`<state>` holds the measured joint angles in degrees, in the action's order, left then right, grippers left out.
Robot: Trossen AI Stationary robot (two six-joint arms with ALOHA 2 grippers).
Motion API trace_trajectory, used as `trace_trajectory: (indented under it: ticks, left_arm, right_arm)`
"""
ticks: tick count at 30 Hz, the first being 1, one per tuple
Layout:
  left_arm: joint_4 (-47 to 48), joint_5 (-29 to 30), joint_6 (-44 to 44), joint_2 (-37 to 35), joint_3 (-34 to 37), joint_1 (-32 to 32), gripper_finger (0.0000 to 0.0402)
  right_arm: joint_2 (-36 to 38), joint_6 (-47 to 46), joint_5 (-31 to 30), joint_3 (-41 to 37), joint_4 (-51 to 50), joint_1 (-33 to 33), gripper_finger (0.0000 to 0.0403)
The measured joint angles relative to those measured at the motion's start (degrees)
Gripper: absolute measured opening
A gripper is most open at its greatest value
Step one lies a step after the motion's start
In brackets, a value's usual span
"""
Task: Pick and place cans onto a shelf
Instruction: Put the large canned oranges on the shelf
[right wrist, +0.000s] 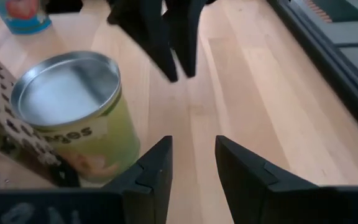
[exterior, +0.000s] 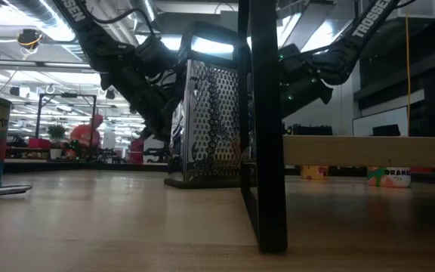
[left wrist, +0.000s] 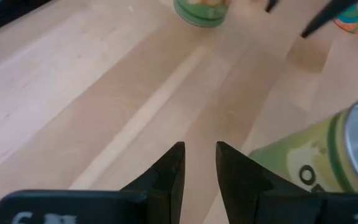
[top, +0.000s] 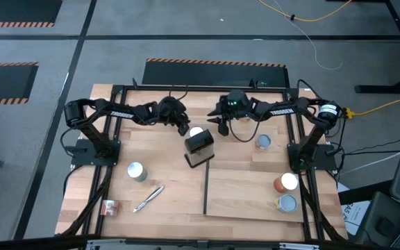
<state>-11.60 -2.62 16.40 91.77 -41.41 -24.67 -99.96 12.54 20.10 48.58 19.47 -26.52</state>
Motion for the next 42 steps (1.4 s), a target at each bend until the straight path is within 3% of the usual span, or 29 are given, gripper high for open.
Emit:
trace_trajectory:
  ticks: [11, 21, 36, 42]
  left_arm:
    - [0.98, 1.76, -0.71, 0.0, 0.0, -3.03, 0.0084]
    - [4.88, 5.39, -10.2, -0.01, 0.0, -4.71, 0.0084]
    - [9.19, 4.56, -12.53, -0.02, 0.0, -3.28, 0.0084]
    - [10.43, 4.62, -12.5, -0.02, 0.0, -1.9, 0.0084]
  right_arm:
    - [0.0, 0.03, -0.02, 0.0, -5.25, 0.0, 0.0126]
    - [0.0, -0.03, -5.48, 0.0, -5.73, 0.0, 0.0126]
    - [0.1, -4.73, -5.51, 0.0, -5.78, 0.02, 0.0126]
    - [4.24, -2.66, -5.7, 0.02, -7.77, 0.02, 0.0126]
